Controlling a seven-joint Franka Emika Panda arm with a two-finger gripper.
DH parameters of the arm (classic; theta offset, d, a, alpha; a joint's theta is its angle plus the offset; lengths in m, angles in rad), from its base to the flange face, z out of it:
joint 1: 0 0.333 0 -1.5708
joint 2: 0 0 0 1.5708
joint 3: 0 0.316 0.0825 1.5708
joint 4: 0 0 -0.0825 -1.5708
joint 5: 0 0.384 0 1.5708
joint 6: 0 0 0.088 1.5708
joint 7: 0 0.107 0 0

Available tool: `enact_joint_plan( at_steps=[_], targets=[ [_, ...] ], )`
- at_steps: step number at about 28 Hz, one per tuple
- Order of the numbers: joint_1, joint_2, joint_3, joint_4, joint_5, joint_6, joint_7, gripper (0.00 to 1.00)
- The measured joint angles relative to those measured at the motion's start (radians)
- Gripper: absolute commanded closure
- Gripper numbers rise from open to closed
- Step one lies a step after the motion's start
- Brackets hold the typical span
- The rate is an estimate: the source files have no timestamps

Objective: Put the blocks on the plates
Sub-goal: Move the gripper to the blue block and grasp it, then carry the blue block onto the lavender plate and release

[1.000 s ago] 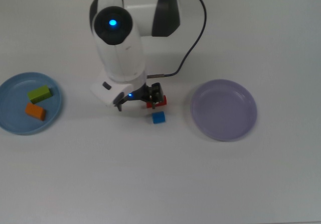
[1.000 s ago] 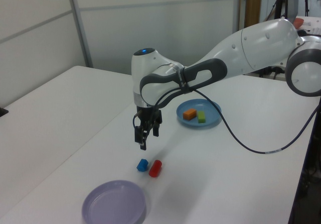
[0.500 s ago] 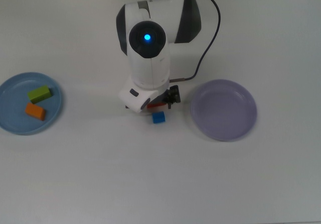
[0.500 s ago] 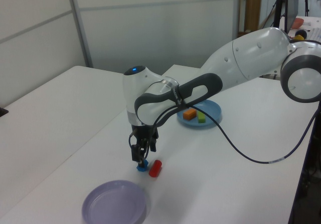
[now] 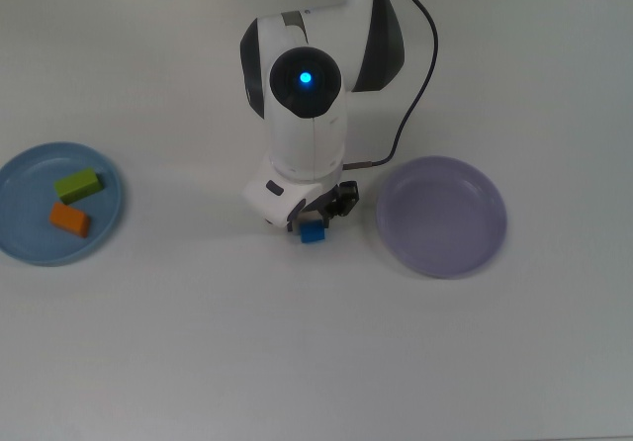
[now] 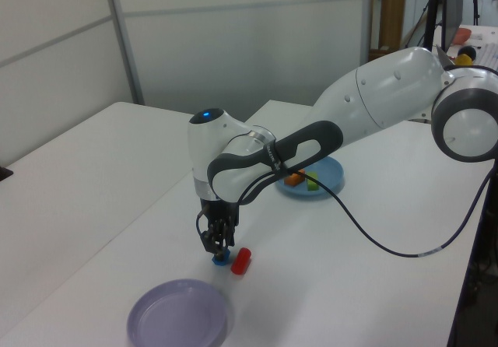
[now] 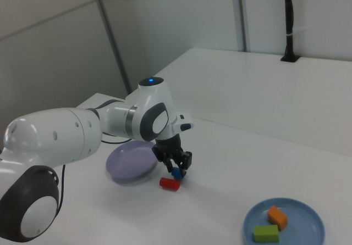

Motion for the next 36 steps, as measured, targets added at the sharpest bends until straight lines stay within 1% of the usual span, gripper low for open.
enact_joint_plan(
  at_steps=[1, 3, 5, 14, 18, 21, 23, 27, 28, 30, 34, 36],
  targets=[
    [0.000, 0.000, 0.000, 0.000, 0.000, 0.001, 0.000, 0.84],
    [0.000, 0.000, 0.000, 0.000, -0.001, 0.006, 0.000, 0.84],
    [0.000, 0.000, 0.000, 0.000, -0.001, 0.009, 0.000, 0.87],
    [0.006, -0.002, 0.000, 0.008, -0.001, 0.009, 0.000, 0.88],
    [0.008, -0.020, 0.006, 0.022, -0.001, 0.010, 0.002, 0.88],
    [0.011, -0.042, 0.023, 0.027, -0.001, 0.010, 0.025, 0.88],
    [0.017, -0.060, 0.042, 0.027, -0.001, 0.010, 0.048, 0.88],
    [0.032, -0.077, 0.095, 0.026, -0.001, 0.010, 0.097, 0.87],
    [0.038, -0.078, 0.103, 0.026, -0.002, 0.010, 0.104, 0.87],
    [0.061, -0.078, 0.111, 0.024, -0.019, 0.010, 0.121, 0.86],
    [0.115, -0.068, 0.113, 0.016, -0.084, 0.010, 0.180, 0.85],
    [0.131, -0.057, 0.113, 0.012, -0.110, 0.010, 0.209, 0.81]
  ],
)
